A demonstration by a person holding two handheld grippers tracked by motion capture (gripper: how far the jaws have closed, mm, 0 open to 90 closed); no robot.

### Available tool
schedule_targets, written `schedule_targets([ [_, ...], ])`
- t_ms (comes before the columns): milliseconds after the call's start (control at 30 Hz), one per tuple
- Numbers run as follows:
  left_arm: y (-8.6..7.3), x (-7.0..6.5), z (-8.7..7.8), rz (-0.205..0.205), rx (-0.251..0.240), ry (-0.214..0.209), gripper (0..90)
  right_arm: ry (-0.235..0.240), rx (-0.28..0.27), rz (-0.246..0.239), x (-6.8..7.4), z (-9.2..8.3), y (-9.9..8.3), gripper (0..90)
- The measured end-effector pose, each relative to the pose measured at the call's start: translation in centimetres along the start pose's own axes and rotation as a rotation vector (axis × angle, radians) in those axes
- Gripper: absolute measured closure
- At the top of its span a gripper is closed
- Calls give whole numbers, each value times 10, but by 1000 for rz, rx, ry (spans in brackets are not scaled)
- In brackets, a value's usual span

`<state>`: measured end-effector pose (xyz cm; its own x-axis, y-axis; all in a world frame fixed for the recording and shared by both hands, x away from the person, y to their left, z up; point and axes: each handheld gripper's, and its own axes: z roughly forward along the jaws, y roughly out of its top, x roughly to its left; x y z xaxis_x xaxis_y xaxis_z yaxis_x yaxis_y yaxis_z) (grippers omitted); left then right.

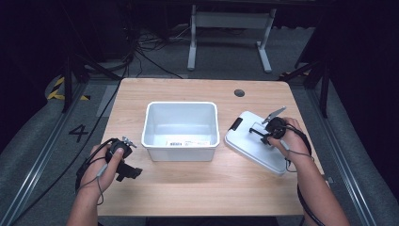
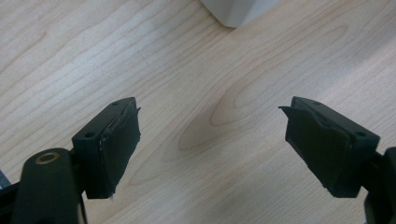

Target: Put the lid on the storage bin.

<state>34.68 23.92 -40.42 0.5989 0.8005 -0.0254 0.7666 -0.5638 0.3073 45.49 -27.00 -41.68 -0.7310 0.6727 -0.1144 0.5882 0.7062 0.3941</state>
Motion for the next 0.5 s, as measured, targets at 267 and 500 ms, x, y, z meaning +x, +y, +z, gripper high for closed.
schedule_targets([
  [267, -1, 3, 0, -9, 6, 0, 184, -33, -21, -64, 0, -1, 0, 838],
  [500, -1, 2, 1, -3, 16, -12, 188, 22, -59, -14, -3, -9, -3, 846],
])
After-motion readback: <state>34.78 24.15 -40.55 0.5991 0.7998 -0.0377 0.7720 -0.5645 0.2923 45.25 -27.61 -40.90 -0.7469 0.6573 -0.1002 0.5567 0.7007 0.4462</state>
